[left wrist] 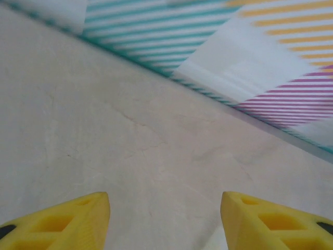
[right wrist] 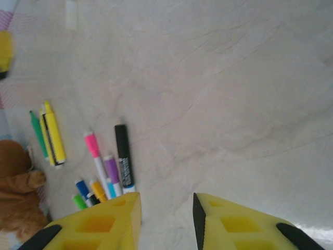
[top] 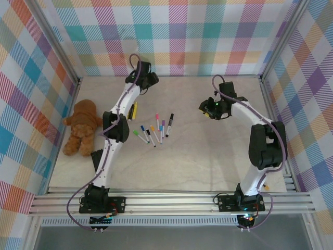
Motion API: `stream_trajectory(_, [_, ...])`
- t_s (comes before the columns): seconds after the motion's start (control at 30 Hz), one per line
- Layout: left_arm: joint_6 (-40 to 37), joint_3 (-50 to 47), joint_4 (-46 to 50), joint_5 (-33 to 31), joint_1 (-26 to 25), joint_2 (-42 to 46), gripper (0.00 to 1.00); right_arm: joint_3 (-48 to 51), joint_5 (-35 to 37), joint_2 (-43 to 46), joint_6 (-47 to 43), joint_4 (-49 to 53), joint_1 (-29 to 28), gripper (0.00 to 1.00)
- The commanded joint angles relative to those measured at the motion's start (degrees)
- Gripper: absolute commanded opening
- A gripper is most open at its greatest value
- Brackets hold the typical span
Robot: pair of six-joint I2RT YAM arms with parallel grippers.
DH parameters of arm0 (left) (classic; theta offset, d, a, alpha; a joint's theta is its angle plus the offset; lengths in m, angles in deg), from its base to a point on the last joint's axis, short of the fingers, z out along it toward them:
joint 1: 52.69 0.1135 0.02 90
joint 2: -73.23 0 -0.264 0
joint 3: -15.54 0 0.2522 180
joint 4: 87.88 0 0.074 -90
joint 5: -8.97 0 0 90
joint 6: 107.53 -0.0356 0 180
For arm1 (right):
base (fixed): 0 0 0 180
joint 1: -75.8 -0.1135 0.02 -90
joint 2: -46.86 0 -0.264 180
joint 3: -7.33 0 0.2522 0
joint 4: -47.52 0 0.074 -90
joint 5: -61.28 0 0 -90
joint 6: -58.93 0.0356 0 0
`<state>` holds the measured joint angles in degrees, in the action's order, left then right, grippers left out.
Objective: Open the pen caps
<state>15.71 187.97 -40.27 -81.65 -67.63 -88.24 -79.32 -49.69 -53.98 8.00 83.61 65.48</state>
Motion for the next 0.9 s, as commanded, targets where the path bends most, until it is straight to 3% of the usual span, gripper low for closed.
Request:
stream_trajectory(0.0, [9.08,-0.27,-9.72,2.32,1.38,-3.2,0.58,1.61,-4.01,2.99,1.45,-1.1,-0.63,0.33])
stream_trajectory(0.17, [17.93,0.11,-17.25,2.86,2.11,-7.45,0.59,2.64,-4.53,4.55,0.71,-0.07,-1.19,0.32])
stream_trajectory(0.5, [27.24,0.77,-27.74,5.16,2.11,-13.69,0.6,2.58,-6.88,3.02,0.53,0.56,-1.27,0.31])
stream_trajectory(0.87, [28.28,1.51,-34.76,11.43,1.7,-17.93,0.63,2.14,-6.82,1.99,-1.75,2.52,-1.27,0.3])
